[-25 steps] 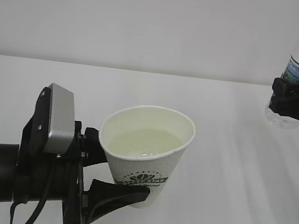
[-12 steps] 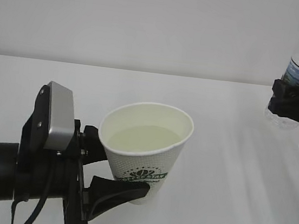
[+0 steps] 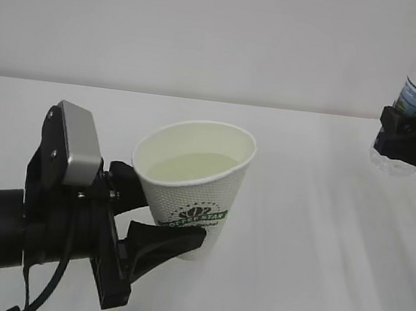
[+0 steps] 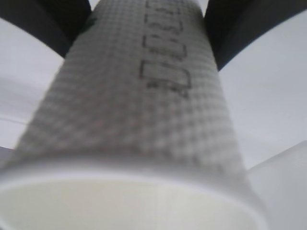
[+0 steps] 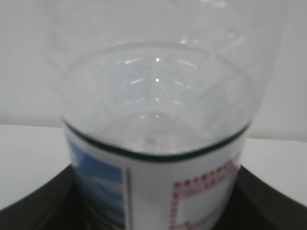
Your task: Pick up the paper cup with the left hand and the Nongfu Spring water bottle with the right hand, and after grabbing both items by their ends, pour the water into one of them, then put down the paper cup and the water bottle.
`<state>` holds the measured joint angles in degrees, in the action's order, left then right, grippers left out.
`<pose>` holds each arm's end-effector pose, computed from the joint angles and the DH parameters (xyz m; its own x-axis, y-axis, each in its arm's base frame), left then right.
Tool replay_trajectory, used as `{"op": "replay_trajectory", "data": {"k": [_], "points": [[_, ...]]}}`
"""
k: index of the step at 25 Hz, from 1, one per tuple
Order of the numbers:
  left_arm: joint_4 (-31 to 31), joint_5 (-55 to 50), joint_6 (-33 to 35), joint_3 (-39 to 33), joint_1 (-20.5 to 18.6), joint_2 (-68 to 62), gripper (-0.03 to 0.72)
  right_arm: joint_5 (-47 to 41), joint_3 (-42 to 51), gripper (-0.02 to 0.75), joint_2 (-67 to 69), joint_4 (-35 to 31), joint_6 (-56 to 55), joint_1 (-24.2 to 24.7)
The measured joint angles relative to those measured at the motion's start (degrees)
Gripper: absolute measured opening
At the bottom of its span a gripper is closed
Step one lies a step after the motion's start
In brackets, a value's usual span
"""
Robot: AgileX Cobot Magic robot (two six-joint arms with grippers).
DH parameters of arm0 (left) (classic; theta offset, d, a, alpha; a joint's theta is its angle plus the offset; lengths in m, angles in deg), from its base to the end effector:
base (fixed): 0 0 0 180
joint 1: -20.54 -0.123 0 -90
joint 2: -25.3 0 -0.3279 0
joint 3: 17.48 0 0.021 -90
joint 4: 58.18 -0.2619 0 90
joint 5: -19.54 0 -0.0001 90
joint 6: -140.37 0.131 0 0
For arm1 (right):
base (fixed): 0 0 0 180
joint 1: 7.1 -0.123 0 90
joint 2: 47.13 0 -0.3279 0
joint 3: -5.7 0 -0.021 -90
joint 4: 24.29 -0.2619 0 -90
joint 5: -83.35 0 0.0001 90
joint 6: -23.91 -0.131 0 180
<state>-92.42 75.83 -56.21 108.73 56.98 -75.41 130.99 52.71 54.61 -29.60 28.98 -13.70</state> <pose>0.2092 -0.2306 0.1909 -0.1221 0.1689 -0.9780 0.9023 0.4295 -0.0385 0.3474 0.0312 0.2055 -0.1922 -0.0483 -0.9802 -0.0530 0.9978 -0.0388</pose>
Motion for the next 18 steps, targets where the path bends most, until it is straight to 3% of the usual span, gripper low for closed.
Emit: {"op": "replay_trajectory", "data": {"k": [18], "points": [[17.7, 0.0, 7.9, 0.0, 0.0, 0.0, 0.463, 0.5, 0.0, 0.505, 0.0, -0.2, 0.0, 0.0]]}}
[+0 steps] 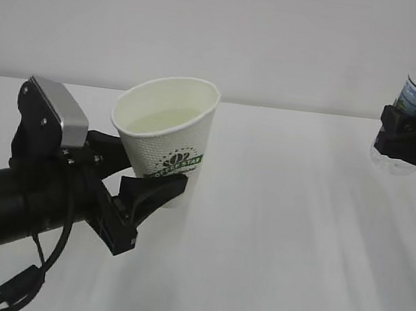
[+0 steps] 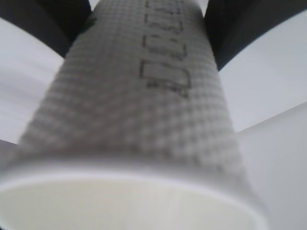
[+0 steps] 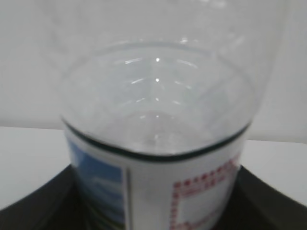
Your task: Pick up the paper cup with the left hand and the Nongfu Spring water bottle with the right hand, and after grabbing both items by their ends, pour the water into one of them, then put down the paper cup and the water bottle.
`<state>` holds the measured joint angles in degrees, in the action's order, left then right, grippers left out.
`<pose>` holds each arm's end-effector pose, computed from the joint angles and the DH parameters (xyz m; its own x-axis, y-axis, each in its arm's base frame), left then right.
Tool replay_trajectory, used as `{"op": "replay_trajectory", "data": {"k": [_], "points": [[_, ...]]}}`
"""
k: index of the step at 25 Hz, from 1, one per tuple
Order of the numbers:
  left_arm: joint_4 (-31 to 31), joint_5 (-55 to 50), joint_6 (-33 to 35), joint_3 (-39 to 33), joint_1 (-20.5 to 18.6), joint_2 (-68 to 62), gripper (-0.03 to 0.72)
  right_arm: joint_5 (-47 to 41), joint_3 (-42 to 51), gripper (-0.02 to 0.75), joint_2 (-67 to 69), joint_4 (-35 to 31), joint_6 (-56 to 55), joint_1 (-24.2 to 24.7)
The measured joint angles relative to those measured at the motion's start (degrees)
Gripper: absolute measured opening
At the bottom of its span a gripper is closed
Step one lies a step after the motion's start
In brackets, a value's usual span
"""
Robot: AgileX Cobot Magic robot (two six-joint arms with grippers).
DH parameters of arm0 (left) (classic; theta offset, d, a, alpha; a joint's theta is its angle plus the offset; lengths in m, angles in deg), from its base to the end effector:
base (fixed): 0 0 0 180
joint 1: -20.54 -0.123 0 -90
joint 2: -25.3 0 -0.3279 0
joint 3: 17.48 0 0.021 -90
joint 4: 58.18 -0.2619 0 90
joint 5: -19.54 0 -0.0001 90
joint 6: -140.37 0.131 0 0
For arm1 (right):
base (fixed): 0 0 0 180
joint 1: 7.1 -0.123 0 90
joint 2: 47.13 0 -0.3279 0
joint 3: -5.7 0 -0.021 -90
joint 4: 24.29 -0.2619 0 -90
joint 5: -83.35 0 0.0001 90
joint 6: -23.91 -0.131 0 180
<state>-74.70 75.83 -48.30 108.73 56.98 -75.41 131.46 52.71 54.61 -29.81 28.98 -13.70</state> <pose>0.2376 -0.2139 0.1971 -0.1214 0.1039 -0.9871 0.7664 0.6418 -0.0267 0.3476 0.0308 0.2065 -0.1845 -0.0455 -0.9818 -0.0492 0.9981 -0.0370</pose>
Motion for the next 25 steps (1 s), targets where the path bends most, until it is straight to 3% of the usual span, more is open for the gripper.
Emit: {"op": "replay_trajectory", "data": {"k": [17, 25], "points": [[21.1, 1.3, 11.1, 0.0, 0.0, 0.0, 0.463, 0.0, 0.0, 0.505, 0.0, 0.0, 0.0, 0.0], [22.2, 1.3, 11.8, 0.0, -3.9, 0.0, 0.463, 0.0, 0.0, 0.505, 0.0, 0.0, 0.0, 0.0]]}}
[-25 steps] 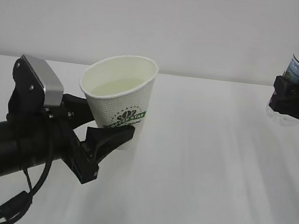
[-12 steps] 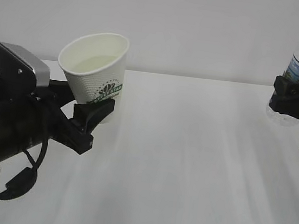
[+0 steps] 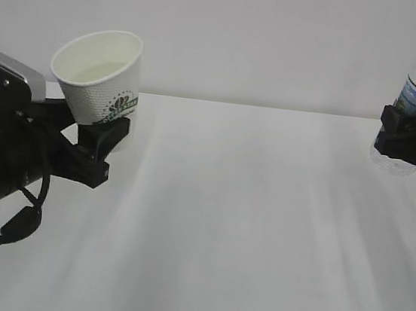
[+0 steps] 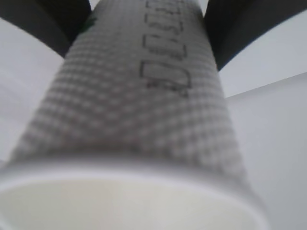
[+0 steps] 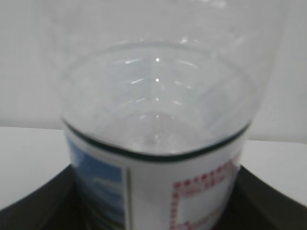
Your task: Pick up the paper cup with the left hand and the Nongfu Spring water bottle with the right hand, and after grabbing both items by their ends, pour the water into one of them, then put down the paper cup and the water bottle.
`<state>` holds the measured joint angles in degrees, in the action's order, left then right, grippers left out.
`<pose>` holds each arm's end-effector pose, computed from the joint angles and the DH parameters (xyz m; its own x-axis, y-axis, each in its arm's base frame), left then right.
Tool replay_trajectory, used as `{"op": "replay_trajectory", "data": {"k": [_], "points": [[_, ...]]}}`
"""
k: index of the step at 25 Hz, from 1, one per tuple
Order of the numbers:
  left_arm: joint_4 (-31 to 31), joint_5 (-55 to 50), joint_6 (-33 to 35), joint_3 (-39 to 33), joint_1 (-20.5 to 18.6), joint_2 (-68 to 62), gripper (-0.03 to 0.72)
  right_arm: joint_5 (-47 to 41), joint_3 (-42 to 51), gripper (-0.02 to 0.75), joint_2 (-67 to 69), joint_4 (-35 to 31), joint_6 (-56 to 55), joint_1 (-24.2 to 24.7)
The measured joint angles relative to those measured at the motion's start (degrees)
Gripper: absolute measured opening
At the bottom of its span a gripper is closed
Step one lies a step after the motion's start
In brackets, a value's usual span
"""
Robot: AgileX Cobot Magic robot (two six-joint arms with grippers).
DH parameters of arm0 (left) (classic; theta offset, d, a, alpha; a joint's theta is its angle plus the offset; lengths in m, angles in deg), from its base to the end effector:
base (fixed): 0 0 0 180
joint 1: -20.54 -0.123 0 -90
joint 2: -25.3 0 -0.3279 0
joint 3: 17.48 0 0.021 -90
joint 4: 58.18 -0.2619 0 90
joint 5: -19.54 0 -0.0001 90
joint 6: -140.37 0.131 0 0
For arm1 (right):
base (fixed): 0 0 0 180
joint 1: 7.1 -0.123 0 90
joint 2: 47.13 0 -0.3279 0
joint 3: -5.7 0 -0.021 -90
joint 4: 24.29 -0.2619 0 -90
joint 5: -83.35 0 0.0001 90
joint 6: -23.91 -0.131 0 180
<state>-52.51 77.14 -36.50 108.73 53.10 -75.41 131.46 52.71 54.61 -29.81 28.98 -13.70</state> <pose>0.2774 -0.1642 0.2018 -0.1024 0.0672 -0.9925 0.4667 0.8843 0.0117 0.3476 0.0308 0.2065 -0.1845 -0.0455 -0.9818 -0.0492 0.9981 -0.0370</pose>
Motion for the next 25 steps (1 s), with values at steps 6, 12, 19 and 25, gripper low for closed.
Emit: {"op": "replay_trajectory", "data": {"k": [6, 12, 19, 25], "points": [[0.1, 0.0, 0.0, 0.0, -4.1, 0.0, 0.463, 0.0, 0.0, 0.505, 0.0, 0.0, 0.0, 0.0], [0.1, 0.0, 0.1, 0.0, -8.0, 0.0, 0.463, 0.0, 0.0, 0.505, 0.0, 0.0, 0.0, 0.0], [0.1, 0.0, 0.1, 0.0, -12.3, 0.0, 0.462, 0.0, 0.0, 0.505, 0.0, 0.0, 0.0, 0.0], [0.1, 0.3, 0.1, 0.0, -16.5, 0.0, 0.462, 0.0, 0.0, 0.505, 0.0, 0.0, 0.0, 0.0]]}}
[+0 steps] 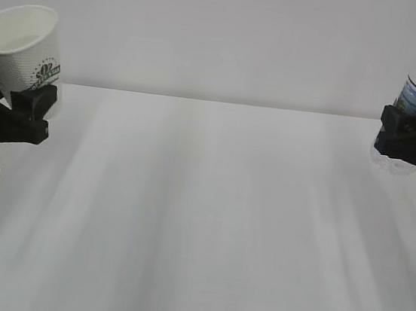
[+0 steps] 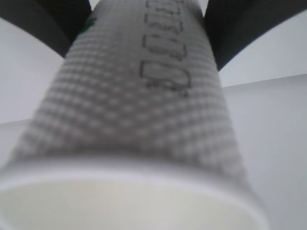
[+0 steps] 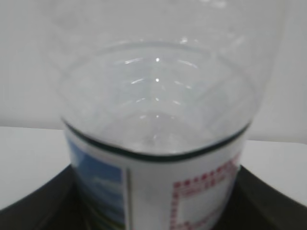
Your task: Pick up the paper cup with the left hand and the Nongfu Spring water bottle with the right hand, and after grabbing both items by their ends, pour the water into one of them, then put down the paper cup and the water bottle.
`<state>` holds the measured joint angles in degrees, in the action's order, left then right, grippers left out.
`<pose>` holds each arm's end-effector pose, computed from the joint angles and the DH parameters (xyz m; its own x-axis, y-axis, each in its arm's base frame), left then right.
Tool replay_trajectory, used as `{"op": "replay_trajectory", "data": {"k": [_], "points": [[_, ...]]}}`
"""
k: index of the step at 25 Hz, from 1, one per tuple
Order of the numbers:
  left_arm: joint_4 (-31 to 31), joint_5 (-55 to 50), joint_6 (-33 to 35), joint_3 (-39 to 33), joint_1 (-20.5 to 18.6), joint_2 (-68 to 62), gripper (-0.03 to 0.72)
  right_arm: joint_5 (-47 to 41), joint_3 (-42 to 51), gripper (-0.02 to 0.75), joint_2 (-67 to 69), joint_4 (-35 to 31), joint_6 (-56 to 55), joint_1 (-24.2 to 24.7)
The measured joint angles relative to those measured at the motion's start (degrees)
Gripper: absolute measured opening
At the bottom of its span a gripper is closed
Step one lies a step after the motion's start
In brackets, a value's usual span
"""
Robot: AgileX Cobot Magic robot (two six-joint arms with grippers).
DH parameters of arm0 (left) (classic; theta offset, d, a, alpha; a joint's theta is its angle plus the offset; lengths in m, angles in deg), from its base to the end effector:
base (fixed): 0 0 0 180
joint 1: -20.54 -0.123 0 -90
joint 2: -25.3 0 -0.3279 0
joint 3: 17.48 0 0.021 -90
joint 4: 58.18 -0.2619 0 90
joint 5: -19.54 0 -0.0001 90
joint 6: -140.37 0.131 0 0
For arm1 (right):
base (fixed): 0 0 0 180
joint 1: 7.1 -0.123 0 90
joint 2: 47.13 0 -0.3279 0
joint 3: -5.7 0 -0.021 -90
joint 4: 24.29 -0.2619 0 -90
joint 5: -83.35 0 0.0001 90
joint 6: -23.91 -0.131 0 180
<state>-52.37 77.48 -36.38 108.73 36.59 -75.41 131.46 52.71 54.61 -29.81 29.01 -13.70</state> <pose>0.3128 -0.0783 0.2025 -0.1115 0.0349 -0.9932 0.1939 0.9809 0.0127 0.3476 0.0308 0.2065 -0.1845 -0.0460 -0.9818 -0.0493 0.9981 -0.0375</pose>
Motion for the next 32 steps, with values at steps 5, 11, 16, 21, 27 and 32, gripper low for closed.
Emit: {"op": "replay_trajectory", "data": {"k": [5, 11, 16, 21, 27, 32], "points": [[0.0, 0.2, 0.0, 0.0, -2.5, 0.0, 0.461, 0.0, 0.0, 0.505, 0.0, 0.0, 0.0, 0.0], [0.0, 0.6, 0.0, 0.0, -4.8, 0.0, 0.456, 0.0, 0.0, 0.505, 0.0, 0.0, 0.0, 0.0], [0.1, 0.8, -0.1, 0.0, -5.9, -0.1, 0.456, 0.4, 0.0, 0.505, 0.7, 0.0, 0.0, 0.0], [0.1, 0.9, -0.2, 0.0, -6.0, -0.1, 0.454, 0.4, 0.0, 0.505, 1.7, 0.0, 0.0, 0.0], [0.1, 0.9, -0.3, 0.0, -6.0, -0.1, 0.454, 0.4, 0.0, 0.505, 1.8, 0.0, 0.0, 0.0], [0.1, 1.2, -0.3, 0.0, -6.0, -0.2, 0.454, 0.4, 0.0, 0.505, 1.8, 0.0, 0.0, 0.0]]}}
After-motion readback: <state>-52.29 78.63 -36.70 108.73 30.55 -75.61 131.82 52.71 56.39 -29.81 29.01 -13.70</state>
